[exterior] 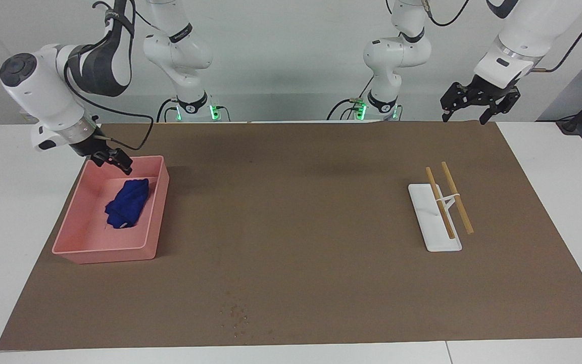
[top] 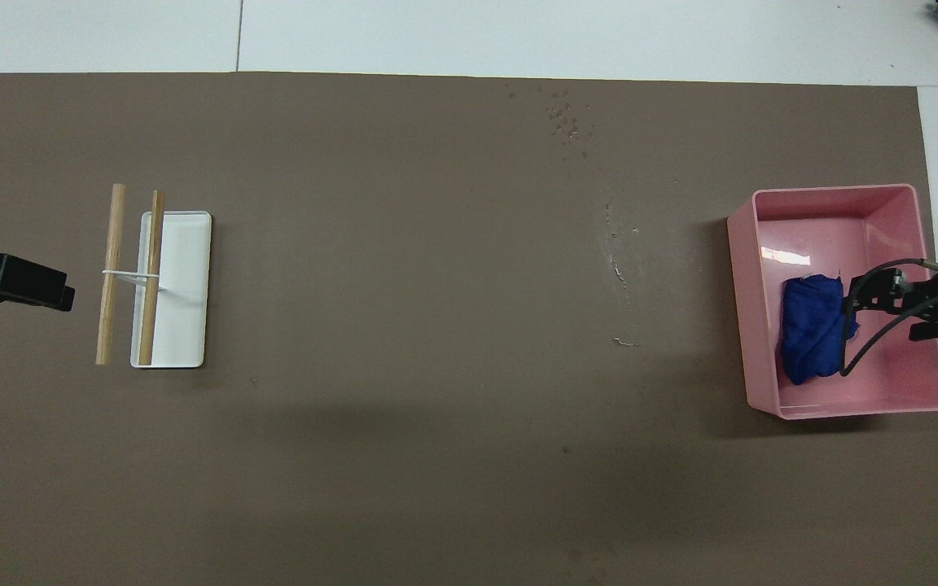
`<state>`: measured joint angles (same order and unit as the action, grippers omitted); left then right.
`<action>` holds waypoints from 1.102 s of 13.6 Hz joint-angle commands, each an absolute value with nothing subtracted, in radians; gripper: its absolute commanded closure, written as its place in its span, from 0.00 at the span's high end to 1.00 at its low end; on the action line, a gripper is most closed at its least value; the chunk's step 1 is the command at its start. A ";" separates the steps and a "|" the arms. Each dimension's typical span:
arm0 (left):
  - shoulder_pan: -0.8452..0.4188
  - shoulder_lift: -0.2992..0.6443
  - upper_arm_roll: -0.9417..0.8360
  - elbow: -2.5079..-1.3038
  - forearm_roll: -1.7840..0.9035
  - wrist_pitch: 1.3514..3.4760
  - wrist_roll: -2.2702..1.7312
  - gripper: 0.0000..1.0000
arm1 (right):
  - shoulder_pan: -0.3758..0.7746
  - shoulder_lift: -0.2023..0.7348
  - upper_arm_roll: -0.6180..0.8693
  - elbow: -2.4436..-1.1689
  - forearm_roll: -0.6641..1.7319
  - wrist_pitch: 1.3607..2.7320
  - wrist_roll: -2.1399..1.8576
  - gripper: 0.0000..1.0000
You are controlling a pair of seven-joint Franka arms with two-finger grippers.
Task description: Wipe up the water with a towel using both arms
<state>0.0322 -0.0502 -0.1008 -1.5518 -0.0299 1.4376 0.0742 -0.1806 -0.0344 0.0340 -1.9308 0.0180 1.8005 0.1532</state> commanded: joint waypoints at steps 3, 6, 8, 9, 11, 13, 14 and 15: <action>0.018 -0.081 -0.086 -1.588 -0.037 1.448 0.075 1.00 | -0.057 -0.008 0.038 -1.744 -0.037 1.663 0.150 1.00; 0.018 -0.081 -0.086 -1.588 -0.037 1.448 0.075 1.00 | -0.032 0.017 0.038 -1.627 -0.037 1.617 0.149 1.00; 0.018 -0.081 -0.086 -1.588 -0.037 1.448 0.075 1.00 | -0.026 0.028 0.038 -1.569 -0.037 1.589 0.149 1.00; 0.018 -0.081 -0.086 -1.588 -0.037 1.448 0.075 1.00 | -0.012 0.028 0.038 -1.566 -0.037 1.579 0.150 1.00; 0.018 -0.081 -0.086 -1.588 -0.037 1.448 0.075 1.00 | -0.006 0.028 0.038 -1.546 -0.031 1.545 0.149 1.00; 0.018 -0.081 -0.086 -1.588 -0.037 1.448 0.075 1.00 | -0.008 0.035 0.040 -1.503 -0.025 1.491 0.147 1.00; 0.018 -0.081 -0.086 -1.588 -0.037 1.448 0.075 1.00 | -0.008 0.034 0.043 -1.518 -0.026 1.488 0.149 1.00; 0.018 -0.081 -0.086 -1.588 -0.037 1.448 0.075 1.00 | -0.008 0.028 0.043 -1.523 -0.025 1.474 0.147 1.00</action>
<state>0.0322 -0.0507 -0.1008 -1.5518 -0.0299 1.4376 0.0742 -0.0064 0.0094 0.0390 -1.5485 -0.0140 1.5092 0.1533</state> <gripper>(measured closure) 0.000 0.000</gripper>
